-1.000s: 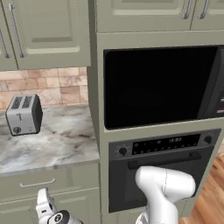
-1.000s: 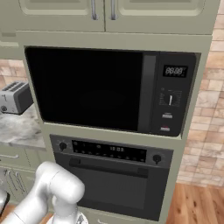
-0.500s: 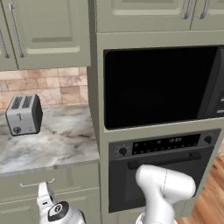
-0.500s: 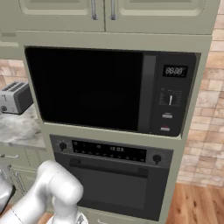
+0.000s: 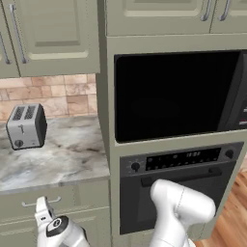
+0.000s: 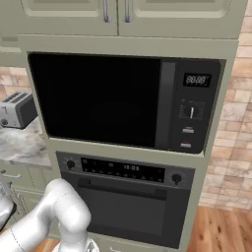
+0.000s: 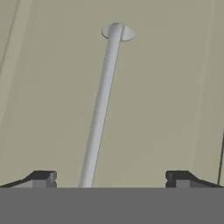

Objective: Take the pizza cutter from the drawer on the left and place it on the dining counter for cutting.

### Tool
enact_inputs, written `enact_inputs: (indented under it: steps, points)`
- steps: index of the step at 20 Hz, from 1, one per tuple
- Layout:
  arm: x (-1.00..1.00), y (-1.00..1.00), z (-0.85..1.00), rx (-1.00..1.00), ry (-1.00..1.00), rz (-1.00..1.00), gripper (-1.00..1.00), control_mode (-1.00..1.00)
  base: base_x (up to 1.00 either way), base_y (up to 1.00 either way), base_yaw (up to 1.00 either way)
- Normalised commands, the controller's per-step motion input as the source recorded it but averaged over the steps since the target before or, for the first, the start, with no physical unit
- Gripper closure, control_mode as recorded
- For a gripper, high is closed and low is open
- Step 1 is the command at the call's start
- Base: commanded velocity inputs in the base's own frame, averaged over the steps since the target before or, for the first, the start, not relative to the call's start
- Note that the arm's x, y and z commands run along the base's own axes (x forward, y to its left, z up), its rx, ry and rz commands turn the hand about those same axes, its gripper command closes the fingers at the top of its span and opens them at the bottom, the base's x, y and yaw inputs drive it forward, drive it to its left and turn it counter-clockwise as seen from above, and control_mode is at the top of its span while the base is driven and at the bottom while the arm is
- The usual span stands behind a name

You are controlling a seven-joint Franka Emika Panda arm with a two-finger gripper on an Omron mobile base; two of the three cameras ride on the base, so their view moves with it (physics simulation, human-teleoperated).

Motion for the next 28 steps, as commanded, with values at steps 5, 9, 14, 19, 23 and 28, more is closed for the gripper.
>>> enact_inputs:
  steps: [5, 9, 14, 19, 23, 28]
  points:
    - [0.23, 0.14, -0.41, 0.0, -0.01, 0.0, -1.0, -1.0, 0.0, 0.0, 0.0]
    - [0.19, 0.1, -0.35, 0.0, -0.02, 0.0, -1.0, -1.0, 0.0, 0.0, 0.0]
    - [0.14, 0.05, -0.31, 0.0, -0.02, 0.0, -1.0, -1.0, 0.0, 0.0, 0.0]
    - [0.11, 0.01, -0.4, 0.0, -0.05, 0.0, -1.0, -1.0, 0.0, 0.0, 0.0]
    - [0.02, 0.0, -0.38, 0.0, -0.09, 0.0, -1.0, -1.0, 0.0, 0.0, 0.0]
    - [0.1, 0.0, -0.28, 0.0, -0.1, 0.0, -1.0, -1.0, 0.0, 0.0, 0.0]
